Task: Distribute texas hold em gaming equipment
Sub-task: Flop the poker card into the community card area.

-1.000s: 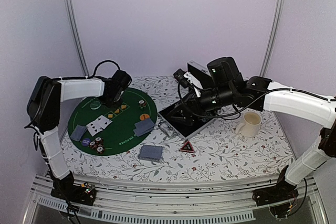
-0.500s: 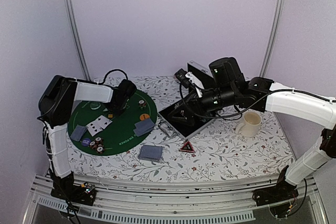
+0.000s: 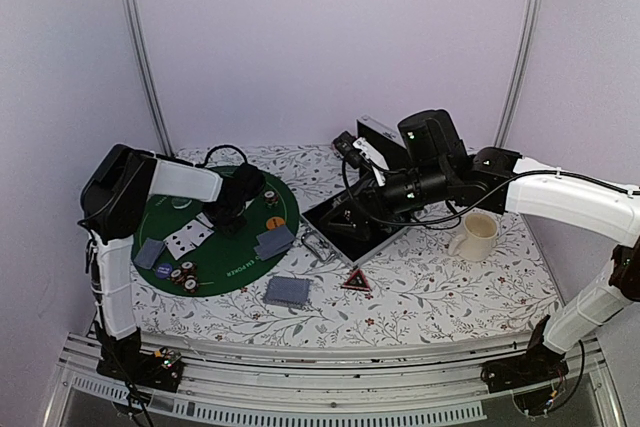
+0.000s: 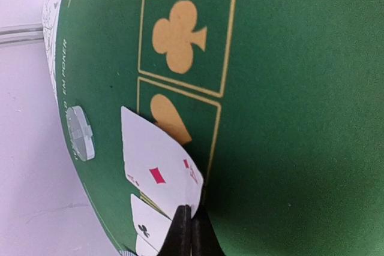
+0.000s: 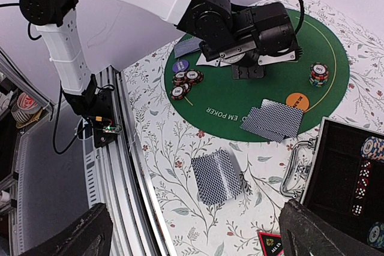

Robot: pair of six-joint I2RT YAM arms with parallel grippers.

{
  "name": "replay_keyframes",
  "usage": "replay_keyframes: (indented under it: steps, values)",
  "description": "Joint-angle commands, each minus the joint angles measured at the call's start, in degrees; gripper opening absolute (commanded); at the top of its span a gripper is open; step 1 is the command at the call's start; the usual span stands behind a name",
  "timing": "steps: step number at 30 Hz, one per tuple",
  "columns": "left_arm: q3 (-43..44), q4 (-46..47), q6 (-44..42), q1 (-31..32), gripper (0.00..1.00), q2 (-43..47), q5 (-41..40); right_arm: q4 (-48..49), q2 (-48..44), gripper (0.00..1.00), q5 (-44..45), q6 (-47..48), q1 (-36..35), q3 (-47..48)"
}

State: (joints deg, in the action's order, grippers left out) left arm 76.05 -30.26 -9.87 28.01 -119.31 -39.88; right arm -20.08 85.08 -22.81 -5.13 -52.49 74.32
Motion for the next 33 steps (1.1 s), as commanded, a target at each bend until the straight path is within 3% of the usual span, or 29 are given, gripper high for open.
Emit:
replay_keyframes:
  steps: [1, 12, 17, 22, 25, 28, 33]
  values:
    - [0.0, -4.0, 3.0, 0.2, 0.0, -2.4, 1.4, 1.4, -1.7, 0.99, -0.3, 0.0, 0.0, -0.6]
    - [0.0, -5.4, 4.1, 0.2, 0.01, -1.7, 4.3, 1.4, -1.9, 0.99, -0.2, -0.2, 0.0, -0.8]
    - [0.7, -8.1, 5.5, 0.2, 0.26, 0.2, 8.0, 1.0, -1.7, 0.99, 0.5, -0.7, -0.1, -1.2]
    - [1.0, -12.0, 7.2, 0.4, 0.39, 4.7, 12.3, -2.3, 0.1, 0.99, 3.7, -2.3, 0.0, -0.3]
    - [1.2, -14.2, 8.1, 0.8, 0.42, 9.1, 15.4, -6.4, 1.6, 0.99, 9.9, -4.1, -0.1, 1.3]
    - [1.1, -15.3, 8.9, 1.3, 0.48, 13.6, 19.7, -14.6, 5.3, 0.99, 21.6, -8.9, -0.1, 4.2]
    - [1.2, -15.3, 11.5, 1.2, 0.61, 20.9, 24.2, -27.3, 12.8, 0.99, 36.5, -23.9, -3.0, 8.3]
